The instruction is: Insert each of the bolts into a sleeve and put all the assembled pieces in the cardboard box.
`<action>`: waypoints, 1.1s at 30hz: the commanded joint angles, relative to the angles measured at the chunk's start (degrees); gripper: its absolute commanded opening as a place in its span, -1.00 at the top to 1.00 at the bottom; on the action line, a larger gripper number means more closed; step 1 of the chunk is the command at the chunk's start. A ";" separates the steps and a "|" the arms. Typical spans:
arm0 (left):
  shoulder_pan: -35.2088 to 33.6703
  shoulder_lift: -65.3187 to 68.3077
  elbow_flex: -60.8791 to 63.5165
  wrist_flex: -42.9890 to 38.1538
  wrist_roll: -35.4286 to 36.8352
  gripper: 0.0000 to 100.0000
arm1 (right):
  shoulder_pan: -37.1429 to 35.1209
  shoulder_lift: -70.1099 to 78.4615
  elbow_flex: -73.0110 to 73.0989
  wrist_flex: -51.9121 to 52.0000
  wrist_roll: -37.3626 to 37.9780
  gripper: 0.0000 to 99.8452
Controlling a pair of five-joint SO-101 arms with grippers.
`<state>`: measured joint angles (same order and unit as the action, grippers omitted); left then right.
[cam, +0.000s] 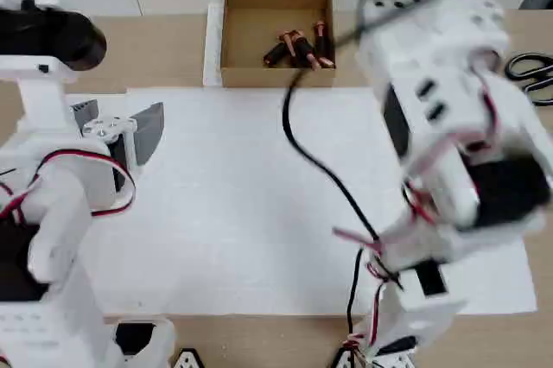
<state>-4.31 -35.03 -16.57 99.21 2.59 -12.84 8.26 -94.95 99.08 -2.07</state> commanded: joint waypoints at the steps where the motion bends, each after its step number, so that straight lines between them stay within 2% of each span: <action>1: 2.46 -3.60 -2.42 1.23 -0.26 0.49 | -0.04 -8.75 1.67 1.10 0.44 0.77; 5: 5.10 -9.93 1.71 1.32 -0.26 0.49 | 0.31 -19.74 16.18 1.10 0.44 0.77; 13: 4.84 -17.67 20.53 1.05 -0.09 0.49 | 0.31 -45.67 65.14 0.57 0.35 0.77; 21: 4.92 -29.98 41.45 -4.75 0.00 0.49 | 0.31 -66.77 101.19 -3.03 0.26 0.77; 28: 4.04 -44.92 60.62 -13.89 -0.09 0.50 | 0.84 -87.25 128.35 -15.78 0.35 0.77; 33: -1.32 -53.54 71.34 -22.15 -0.26 0.50 | 8.13 -102.99 144.18 -28.70 0.44 0.77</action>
<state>-3.16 -84.70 49.98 82.07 2.51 -8.53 -86.86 41.85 77.10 -2.07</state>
